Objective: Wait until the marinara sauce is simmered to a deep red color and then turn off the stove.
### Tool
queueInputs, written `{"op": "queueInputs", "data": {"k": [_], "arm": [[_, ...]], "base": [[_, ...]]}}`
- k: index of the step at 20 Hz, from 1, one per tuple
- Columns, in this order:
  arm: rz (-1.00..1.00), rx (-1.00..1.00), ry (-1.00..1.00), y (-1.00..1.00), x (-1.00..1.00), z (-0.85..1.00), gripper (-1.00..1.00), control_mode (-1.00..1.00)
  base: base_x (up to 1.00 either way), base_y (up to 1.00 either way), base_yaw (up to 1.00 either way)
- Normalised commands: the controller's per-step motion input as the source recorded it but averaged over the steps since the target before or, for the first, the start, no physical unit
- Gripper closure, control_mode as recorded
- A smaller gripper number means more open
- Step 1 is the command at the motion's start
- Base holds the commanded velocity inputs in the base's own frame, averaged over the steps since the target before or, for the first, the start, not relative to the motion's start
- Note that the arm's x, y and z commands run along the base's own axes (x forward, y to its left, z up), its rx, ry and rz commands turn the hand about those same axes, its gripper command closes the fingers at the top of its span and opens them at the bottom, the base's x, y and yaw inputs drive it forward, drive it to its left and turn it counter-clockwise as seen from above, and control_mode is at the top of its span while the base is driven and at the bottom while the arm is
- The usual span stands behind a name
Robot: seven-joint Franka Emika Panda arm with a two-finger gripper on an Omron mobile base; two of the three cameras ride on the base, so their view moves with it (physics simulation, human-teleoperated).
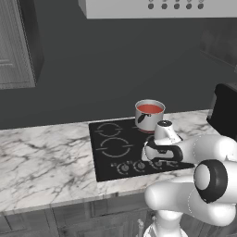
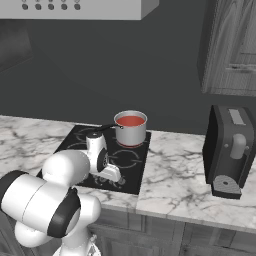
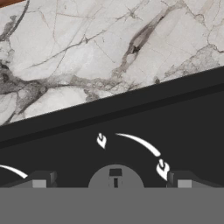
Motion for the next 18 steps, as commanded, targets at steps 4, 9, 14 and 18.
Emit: {"op": "queueInputs", "data": {"k": [4,9,14,18], "arm": [[0.00,0.00,0.00,0.00,0.00,0.00,-1.00,-1.00],[0.00,0.00,0.00,0.00,0.00,0.00,-1.00,-1.00],[0.00,0.00,0.00,0.00,0.00,0.00,-1.00,-1.00],[0.00,0.00,0.00,0.00,0.00,0.00,-1.00,-1.00]], "base": [[0.00,0.00,0.00],[0.00,0.00,0.00],[0.00,0.00,0.00],[0.00,0.00,0.00]]}}
